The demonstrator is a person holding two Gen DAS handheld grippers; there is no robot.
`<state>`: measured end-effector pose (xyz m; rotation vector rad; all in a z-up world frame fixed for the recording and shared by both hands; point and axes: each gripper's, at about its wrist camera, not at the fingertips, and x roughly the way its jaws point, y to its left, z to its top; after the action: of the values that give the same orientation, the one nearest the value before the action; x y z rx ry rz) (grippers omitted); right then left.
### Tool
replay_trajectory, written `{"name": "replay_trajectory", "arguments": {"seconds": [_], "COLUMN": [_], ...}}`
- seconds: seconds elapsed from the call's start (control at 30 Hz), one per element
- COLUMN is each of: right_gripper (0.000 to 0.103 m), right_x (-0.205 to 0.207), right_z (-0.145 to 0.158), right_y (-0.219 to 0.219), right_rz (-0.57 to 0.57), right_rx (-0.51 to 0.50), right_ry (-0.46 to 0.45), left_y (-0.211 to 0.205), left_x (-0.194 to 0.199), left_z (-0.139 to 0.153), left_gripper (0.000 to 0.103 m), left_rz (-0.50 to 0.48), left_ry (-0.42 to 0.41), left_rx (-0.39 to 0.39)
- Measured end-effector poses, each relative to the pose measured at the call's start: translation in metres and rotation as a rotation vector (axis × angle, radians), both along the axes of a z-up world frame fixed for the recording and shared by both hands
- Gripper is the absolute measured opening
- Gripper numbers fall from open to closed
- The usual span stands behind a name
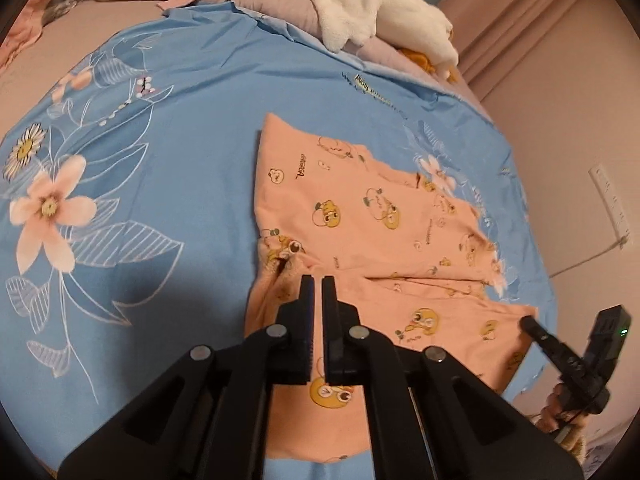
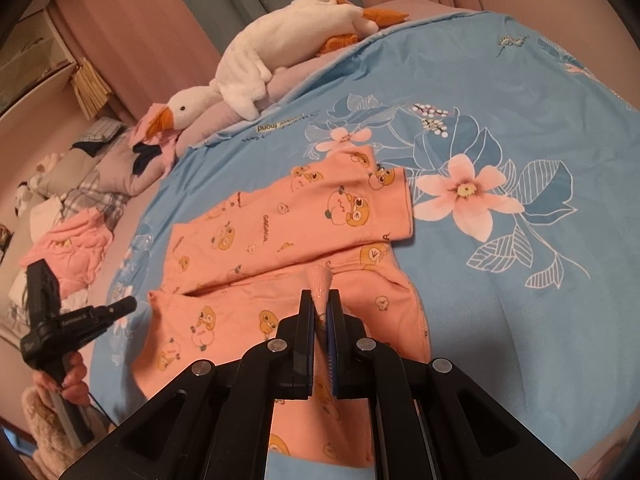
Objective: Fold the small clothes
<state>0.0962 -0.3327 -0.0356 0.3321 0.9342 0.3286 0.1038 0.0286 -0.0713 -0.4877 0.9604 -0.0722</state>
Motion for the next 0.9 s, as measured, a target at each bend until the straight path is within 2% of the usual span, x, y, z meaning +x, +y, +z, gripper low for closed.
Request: {"name": "replay_trajectory", "arguments": {"seconds": [0.07, 0.13, 0.23, 0.27, 0.3, 0.43, 0.53, 0.57, 0.6, 0.63, 0.7, 0.9], "right_gripper": [0.006, 0.006, 0.006, 0.006, 0.006, 0.006, 0.006, 0.006, 0.006, 0.006, 0.006, 0.006], "right_x": [0.001, -0.001, -0.004, -0.005, -0.006, -0.008, -0.007, -0.007, -0.007, -0.007, -0.007, -0.008], "right_z": [0.0, -0.001, 0.0, 0.001, 0.001, 0.0, 0.0, 0.0, 0.0, -0.001, -0.001, 0.005], "right_y": [-0.001, -0.002, -0.004, -0.006, -0.008, -0.011, -0.011, -0.011, -0.011, -0.011, -0.011, -0.009], "right_rz": [-0.003, -0.006, -0.017, -0.023, -0.026, -0.029, -0.031, -0.031, -0.031, -0.031, -0.034, -0.027], "right_rx": [-0.001, 0.004, 0.01, 0.008, 0.012, 0.019, 0.024, 0.024, 0.025, 0.026, 0.027, 0.02], "right_ry": [0.001, 0.004, -0.001, -0.004, -0.008, -0.004, -0.002, -0.001, 0.0, 0.001, 0.002, -0.016], "left_y": [-0.004, -0.005, -0.005, -0.006, -0.006, -0.01, -0.014, -0.015, -0.015, -0.015, -0.014, -0.009], "left_x": [0.004, 0.008, 0.014, 0.016, 0.018, 0.028, 0.031, 0.032, 0.032, 0.033, 0.033, 0.013], "left_z": [-0.002, -0.004, -0.008, -0.01, -0.012, -0.024, -0.028, -0.029, -0.03, -0.031, -0.032, -0.005], "left_gripper": [0.003, 0.007, 0.029, 0.034, 0.035, 0.035, 0.032, 0.03, 0.017, 0.011, 0.007, 0.006], "left_rz": [-0.007, -0.024, -0.041, -0.046, -0.05, -0.069, -0.081, -0.085, -0.084, -0.081, -0.072, -0.021], "left_ry": [0.016, 0.019, 0.034, 0.039, 0.045, 0.087, 0.085, 0.083, 0.081, 0.083, 0.092, 0.004], "left_rx": [0.046, 0.06, 0.059, 0.06, 0.062, 0.081, 0.086, 0.086, 0.085, 0.083, 0.079, 0.066]}}
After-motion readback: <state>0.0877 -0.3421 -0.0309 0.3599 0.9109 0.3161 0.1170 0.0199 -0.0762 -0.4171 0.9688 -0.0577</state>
